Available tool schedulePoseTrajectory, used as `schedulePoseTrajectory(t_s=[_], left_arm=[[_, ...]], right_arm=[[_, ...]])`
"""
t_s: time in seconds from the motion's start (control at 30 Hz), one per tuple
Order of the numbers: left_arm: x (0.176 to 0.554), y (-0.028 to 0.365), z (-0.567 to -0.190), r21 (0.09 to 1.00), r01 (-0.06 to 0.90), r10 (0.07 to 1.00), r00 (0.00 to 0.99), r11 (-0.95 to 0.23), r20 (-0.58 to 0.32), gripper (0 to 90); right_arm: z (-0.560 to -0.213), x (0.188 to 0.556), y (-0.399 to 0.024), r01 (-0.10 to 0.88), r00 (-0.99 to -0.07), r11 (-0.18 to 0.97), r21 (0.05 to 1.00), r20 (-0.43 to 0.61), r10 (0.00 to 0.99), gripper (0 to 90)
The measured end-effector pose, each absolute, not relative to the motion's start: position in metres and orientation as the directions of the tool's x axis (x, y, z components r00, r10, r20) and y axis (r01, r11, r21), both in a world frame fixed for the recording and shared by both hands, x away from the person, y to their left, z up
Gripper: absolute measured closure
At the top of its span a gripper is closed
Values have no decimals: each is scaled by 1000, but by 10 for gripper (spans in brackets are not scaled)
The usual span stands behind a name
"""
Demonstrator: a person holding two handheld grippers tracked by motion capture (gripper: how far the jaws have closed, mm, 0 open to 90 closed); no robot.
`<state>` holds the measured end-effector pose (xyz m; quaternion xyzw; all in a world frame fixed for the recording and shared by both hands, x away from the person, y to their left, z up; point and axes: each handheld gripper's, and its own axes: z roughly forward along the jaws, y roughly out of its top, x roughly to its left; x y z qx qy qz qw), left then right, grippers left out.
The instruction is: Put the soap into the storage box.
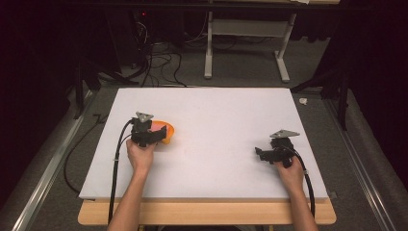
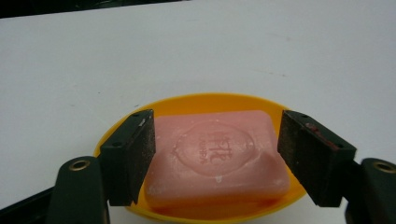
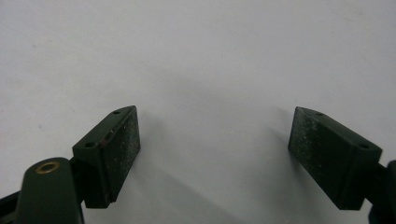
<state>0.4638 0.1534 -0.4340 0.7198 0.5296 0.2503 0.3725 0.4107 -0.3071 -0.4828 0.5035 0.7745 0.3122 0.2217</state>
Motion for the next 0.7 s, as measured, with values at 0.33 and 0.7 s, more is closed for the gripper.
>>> schedulePoseTrajectory(t_s=[0.33, 0.7], left_arm=[[458, 153, -428, 820, 549, 936, 349, -162, -48, 230], [444, 151, -416, 848, 500, 910, 412, -178, -52, 219]], right_arm=[[-483, 411, -307, 642, -395, 299, 707, -29, 918, 175], [-483, 411, -307, 642, -395, 298, 707, -29, 918, 175]])
